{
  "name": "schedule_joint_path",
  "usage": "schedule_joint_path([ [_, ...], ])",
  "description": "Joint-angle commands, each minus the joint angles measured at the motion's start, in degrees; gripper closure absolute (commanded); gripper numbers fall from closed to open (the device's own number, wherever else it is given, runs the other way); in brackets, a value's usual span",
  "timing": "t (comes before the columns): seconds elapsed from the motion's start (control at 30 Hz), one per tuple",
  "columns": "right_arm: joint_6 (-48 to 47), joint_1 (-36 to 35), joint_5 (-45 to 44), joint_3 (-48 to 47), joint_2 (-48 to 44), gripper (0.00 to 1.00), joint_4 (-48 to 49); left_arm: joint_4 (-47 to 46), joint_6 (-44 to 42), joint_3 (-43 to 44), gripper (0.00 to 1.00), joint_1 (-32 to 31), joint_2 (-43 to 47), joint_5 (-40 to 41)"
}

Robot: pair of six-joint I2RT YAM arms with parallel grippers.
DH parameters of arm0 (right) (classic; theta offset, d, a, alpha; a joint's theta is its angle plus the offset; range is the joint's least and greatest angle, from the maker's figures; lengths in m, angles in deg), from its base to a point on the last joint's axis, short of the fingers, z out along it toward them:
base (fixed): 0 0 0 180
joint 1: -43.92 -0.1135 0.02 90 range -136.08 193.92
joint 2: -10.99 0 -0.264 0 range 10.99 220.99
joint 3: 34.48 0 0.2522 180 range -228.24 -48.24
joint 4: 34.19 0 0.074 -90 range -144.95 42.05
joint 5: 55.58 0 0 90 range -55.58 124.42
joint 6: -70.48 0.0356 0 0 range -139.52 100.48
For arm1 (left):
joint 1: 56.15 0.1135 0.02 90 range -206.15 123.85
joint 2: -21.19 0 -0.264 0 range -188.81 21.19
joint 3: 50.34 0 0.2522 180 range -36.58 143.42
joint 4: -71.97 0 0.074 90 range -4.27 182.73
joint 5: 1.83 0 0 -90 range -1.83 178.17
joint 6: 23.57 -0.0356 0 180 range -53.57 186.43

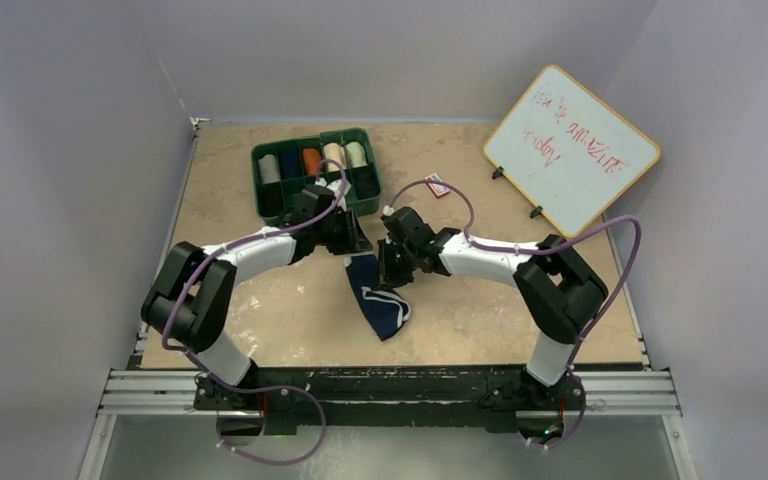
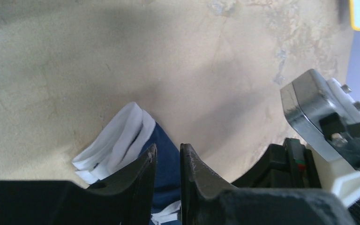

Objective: Roll the underwear
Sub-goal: Fold the underwear at the center of the board.

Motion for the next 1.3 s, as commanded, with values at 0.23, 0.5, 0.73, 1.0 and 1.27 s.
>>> schedule_joint_path([
  [0.23,-1.12,0.10,1.72,0.46,3.85,1.00,-2.42,-1.63,-4.37,-2.74,0.81,0.33,-3.61,8.26],
  [0.5,-2.70,0.10,0.97,0.37,3.96,1.00,-4.11,-1.21,-4.68,-2.89,0.82,0.31,-2.63,9.51],
  [0.73,-5.00,0.04,6.10,0.26,0.58,0.98,-1.34,1.18,-5.12,-2.08,0.82,0.35,-0.83,9.12],
  [1.0,-4.75,0.25,-0.27,-0.23,-6.13,0.92,-7.24,1.29,-5.44,-2.00,0.82,0.31,-0.89,8.89],
  [1.27,-8.82,-2.18,2.25,4.89,-6.78,0.92,-6.46,1.54,-5.59,-1.83,0.82,0.34,-0.97,8.71],
])
